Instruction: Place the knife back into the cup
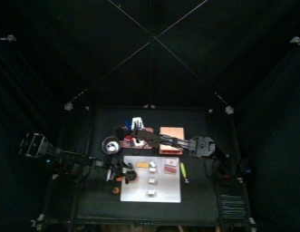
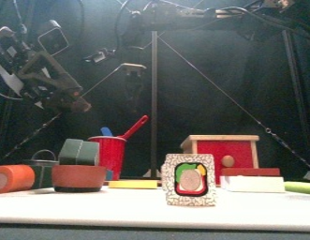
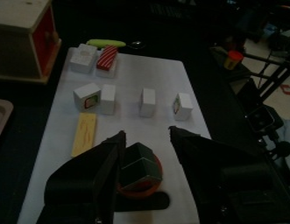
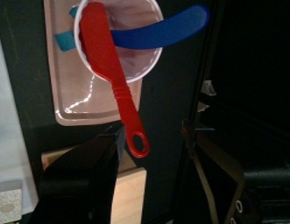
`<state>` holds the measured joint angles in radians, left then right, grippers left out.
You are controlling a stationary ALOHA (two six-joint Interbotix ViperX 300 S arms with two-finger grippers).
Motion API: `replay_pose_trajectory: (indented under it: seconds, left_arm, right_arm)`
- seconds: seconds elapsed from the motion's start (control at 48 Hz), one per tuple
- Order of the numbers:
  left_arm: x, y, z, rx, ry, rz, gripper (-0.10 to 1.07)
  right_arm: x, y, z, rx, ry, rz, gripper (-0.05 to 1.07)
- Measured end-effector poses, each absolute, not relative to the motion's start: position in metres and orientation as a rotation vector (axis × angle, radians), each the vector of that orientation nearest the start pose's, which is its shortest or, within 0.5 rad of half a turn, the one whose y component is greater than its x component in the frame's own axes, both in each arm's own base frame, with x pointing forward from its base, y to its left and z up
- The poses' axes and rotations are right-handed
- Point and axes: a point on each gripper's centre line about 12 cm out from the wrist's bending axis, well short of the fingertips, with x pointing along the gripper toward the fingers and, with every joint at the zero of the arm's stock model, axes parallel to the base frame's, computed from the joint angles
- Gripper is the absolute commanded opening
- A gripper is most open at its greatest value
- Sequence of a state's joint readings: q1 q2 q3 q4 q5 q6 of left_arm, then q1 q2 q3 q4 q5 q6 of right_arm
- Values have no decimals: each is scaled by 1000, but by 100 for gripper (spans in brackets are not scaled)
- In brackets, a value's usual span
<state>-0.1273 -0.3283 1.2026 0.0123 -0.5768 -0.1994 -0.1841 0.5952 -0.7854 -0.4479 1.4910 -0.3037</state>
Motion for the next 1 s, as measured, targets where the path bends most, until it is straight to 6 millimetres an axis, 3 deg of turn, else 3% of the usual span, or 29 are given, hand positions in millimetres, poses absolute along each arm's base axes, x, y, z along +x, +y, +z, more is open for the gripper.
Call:
replay_pose_trajectory:
  seconds: [0.354,0.625,0.75,1.0]
  left_arm:
    - [243,-18,178,-181,238,-53,83]
    - [231,-8,181,-184,221,-18,83]
    - [231,-5,180,-185,238,-2,83]
    - [231,-2,179,-186,245,9,83]
  right_arm:
    - [520,-134,320,-333,1295,-295,88]
    - [507,-129,357,-296,1203,-300,88]
    - [495,-127,383,-270,1149,-327,88]
    - [451,-119,431,-217,1055,-380,88]
